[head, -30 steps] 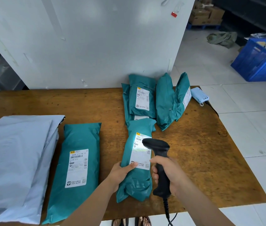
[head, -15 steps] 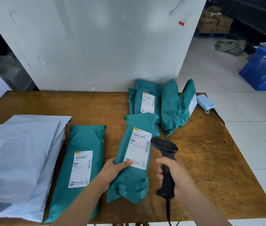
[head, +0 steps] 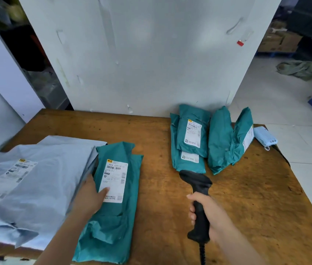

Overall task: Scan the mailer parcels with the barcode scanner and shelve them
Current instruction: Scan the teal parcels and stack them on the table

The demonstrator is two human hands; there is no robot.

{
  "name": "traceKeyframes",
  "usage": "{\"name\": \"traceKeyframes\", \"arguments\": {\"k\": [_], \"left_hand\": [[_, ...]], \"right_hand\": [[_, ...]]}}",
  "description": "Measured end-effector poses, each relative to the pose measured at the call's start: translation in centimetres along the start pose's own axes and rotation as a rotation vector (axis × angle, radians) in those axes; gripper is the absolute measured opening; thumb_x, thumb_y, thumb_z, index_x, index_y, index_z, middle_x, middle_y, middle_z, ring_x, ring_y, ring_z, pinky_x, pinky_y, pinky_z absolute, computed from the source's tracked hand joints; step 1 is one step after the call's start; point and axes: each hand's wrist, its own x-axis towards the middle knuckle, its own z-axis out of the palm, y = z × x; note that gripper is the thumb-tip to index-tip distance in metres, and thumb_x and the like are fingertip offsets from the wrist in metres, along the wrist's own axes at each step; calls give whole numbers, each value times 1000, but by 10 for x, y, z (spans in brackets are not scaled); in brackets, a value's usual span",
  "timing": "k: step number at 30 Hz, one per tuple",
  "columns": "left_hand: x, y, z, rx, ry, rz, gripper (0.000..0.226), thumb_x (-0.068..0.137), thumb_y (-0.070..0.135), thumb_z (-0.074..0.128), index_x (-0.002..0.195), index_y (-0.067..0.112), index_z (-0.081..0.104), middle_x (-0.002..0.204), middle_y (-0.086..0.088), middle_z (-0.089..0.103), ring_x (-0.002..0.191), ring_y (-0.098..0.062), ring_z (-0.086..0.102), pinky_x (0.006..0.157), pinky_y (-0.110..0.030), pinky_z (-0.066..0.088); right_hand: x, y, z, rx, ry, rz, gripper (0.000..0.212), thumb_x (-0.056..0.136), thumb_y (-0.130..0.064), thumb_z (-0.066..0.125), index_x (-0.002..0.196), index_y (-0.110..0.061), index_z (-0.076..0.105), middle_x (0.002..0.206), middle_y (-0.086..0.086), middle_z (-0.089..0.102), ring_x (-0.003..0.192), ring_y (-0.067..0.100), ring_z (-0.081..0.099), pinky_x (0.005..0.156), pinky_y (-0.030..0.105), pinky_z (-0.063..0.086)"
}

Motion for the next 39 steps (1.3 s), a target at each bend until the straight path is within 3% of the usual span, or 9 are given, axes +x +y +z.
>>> {"name": "traceKeyframes", "arguments": {"k": [4, 12, 15, 20, 24, 27, 30, 34, 39], "left_hand": [[6, 36, 4, 84, 210, 173, 58, 89, 19, 58, 140, 4, 36, 134, -21, 49, 124, -38, 44, 102, -46, 37], [32, 161, 61, -22, -5, 512, 34, 91, 18, 56, 123, 9, 54, 109, -6, 60, 104, -24, 57, 91, -35, 46], [37, 217, 93, -87, -222, 496, 29, 92, 23, 55, 117, 8, 56, 88, 2, 57, 87, -18, 58, 76, -29, 47], [24, 296, 162, -72, -447, 374, 49, 79, 57, 62, 97, 13, 50, 97, -6, 58, 85, -20, 56, 77, -36, 49], [17, 338, 223, -15, -473, 301, 103, 67, 65, 67, 139, 2, 28, 137, -18, 39, 124, -34, 45, 103, -43, 43], [19, 355, 250, 91, -412, 279, 105, 73, 57, 68, 146, 5, 13, 144, -22, 27, 131, -40, 35, 105, -46, 36], [28, 359, 262, 54, -349, 206, 95, 80, 41, 68, 144, 1, 11, 141, -25, 32, 128, -41, 39, 102, -47, 38], [37, 348, 257, -149, -296, 170, 37, 82, 15, 65, 105, 2, 39, 114, -22, 56, 106, -38, 56, 84, -39, 46], [18, 311, 213, -813, -457, -119, 22, 87, -3, 60, 102, 12, 55, 104, -10, 65, 92, -28, 62, 86, -40, 52]], "right_hand": [[-1, -7, -4, 13, 41, -11, 18, 85, -13, 65, 79, -7, 48, 53, 6, 48, 37, 16, 43, 43, 22, 36], [-7, -31, -29, 49, 138, -111, 16, 84, -12, 65, 79, -7, 50, 52, 5, 50, 38, 15, 43, 43, 24, 37], [-6, -45, -52, 76, 177, -112, 16, 84, -13, 65, 83, -7, 51, 53, 5, 50, 39, 15, 44, 42, 24, 38], [-4, -68, -96, 127, 233, -105, 22, 84, -11, 65, 68, -6, 50, 51, 7, 48, 38, 17, 42, 41, 24, 36], [2, -85, -132, 151, 256, -92, 23, 84, -8, 65, 66, -5, 50, 52, 10, 46, 38, 19, 41, 42, 25, 35], [6, -92, -155, 171, 262, -82, 20, 84, -7, 64, 69, -4, 51, 52, 11, 46, 37, 19, 41, 41, 24, 35], [11, -92, -170, 217, 260, -65, 13, 85, -7, 64, 83, -3, 51, 52, 10, 47, 36, 19, 41, 40, 23, 35], [18, -88, -178, 245, 260, -33, 20, 84, -8, 65, 98, -4, 51, 53, 10, 49, 36, 18, 43, 40, 23, 37], [21, -90, -165, 224, 208, -28, 21, 83, -8, 66, 96, -4, 50, 53, 11, 48, 37, 19, 43, 39, 23, 36]]}}
